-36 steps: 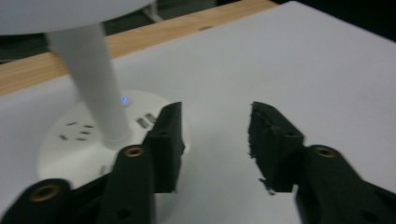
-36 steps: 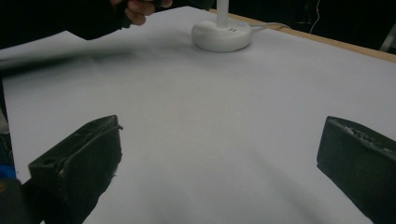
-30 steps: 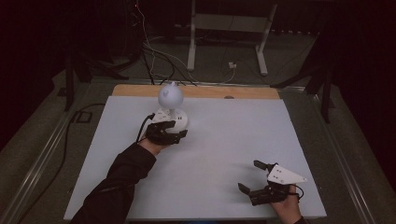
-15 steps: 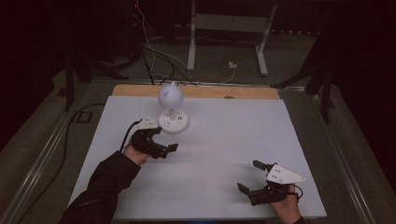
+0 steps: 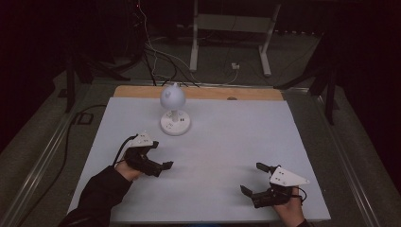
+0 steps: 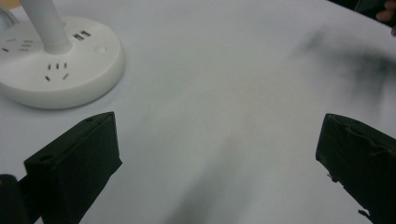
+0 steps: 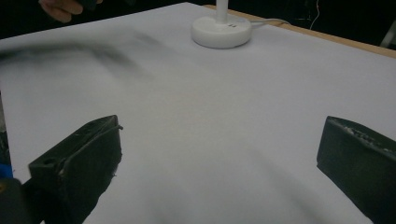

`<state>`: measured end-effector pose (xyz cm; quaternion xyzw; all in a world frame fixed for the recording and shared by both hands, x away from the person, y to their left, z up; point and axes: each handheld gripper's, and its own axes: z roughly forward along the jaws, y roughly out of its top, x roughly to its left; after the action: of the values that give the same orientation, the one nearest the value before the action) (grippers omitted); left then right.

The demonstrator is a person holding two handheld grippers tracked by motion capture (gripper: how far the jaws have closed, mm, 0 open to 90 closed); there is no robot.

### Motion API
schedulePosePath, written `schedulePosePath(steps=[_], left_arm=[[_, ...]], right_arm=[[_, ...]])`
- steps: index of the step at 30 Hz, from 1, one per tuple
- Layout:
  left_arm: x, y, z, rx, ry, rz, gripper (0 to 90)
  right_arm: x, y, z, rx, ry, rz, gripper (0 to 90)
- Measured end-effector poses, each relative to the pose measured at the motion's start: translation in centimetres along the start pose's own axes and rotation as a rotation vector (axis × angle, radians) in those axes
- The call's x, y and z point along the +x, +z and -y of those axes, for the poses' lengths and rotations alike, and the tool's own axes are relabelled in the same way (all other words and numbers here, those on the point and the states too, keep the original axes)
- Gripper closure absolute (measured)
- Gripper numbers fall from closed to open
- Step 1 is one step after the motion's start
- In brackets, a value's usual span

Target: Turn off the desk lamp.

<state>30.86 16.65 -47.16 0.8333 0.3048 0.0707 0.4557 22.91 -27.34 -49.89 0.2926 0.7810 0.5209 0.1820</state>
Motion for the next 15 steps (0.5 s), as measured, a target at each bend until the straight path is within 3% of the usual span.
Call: schedulePosePath(steps=[5, 15], left_arm=[[-0.4, -0.5, 1.5, -0.012, 0.007, -0.003, 0.3], [-1.3, -1.7, 4.4, 0.012, 0.026, 0.000, 0.3]], right_arm=[[0.0, 0.0, 0.0, 0.001, -0.002, 0.001, 0.0], [0.0, 0.0, 0.0, 0.002, -0.001, 0.001, 0.0]])
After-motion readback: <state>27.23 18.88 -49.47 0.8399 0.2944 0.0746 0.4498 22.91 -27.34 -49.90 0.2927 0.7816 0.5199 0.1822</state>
